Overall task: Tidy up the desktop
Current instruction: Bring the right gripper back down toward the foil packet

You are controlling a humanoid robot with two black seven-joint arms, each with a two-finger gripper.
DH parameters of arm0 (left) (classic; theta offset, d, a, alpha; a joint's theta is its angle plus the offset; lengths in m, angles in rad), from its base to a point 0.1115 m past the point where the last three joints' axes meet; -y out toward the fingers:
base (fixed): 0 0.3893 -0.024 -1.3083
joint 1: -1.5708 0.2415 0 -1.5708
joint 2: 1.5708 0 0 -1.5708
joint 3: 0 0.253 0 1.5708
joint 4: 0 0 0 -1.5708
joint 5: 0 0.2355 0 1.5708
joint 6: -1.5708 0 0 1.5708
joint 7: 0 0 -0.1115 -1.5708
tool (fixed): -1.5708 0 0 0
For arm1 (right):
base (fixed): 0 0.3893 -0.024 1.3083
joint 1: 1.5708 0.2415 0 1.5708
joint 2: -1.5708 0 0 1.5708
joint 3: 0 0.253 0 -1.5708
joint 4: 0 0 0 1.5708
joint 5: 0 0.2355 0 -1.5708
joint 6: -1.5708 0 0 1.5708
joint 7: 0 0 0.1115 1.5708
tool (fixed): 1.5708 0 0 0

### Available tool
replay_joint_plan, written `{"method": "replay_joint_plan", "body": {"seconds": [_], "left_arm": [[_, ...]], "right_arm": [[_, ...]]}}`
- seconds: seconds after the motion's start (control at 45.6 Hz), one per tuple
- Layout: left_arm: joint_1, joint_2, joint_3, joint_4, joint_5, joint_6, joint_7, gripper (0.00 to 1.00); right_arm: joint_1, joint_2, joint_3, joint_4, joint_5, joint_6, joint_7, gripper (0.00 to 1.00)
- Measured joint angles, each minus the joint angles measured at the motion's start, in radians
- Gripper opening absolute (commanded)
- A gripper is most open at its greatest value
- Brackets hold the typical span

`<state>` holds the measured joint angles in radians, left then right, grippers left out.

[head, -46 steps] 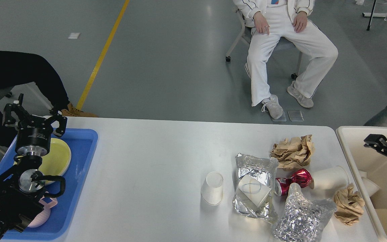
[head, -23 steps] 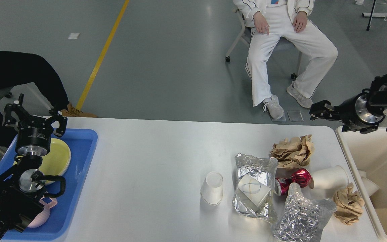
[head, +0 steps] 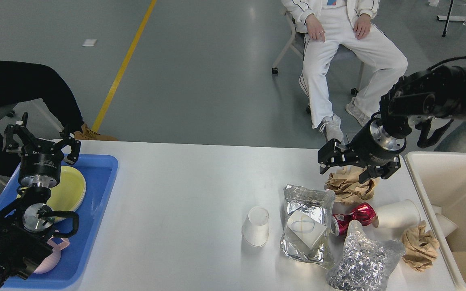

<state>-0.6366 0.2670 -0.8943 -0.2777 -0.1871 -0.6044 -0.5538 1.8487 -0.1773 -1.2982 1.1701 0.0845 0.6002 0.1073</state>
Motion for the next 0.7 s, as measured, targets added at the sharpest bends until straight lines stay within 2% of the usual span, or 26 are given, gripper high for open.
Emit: {"method": "replay_joint_plan", "body": {"seconds": [0.263,0.504,0.636,0.701], "left_arm": [[0.0,0.0,0.0,0.0,0.0,0.0,0.0,0.96],[0.0,0.0,0.0,0.0,0.0,0.0,0.0,0.96],[0.0,0.0,0.0,0.0,0.0,0.0,0.0,0.96],[0.0,0.0,0.0,0.0,0.0,0.0,0.0,0.96]], "right_arm": [[-0.251,0.0,0.043,-0.059,0.0,-0.18,-0.003,1.0],[-0.388,0.003,0.104,-0.131,0.0,-0.327,-0.005,0.97],[-0.408,0.008,0.111,-0.159,0.0,-0.348,-0.005,0.89],[-0.414,0.01,0.111,-0.171,0.0,-0.35,-0.005,0.81]]}}
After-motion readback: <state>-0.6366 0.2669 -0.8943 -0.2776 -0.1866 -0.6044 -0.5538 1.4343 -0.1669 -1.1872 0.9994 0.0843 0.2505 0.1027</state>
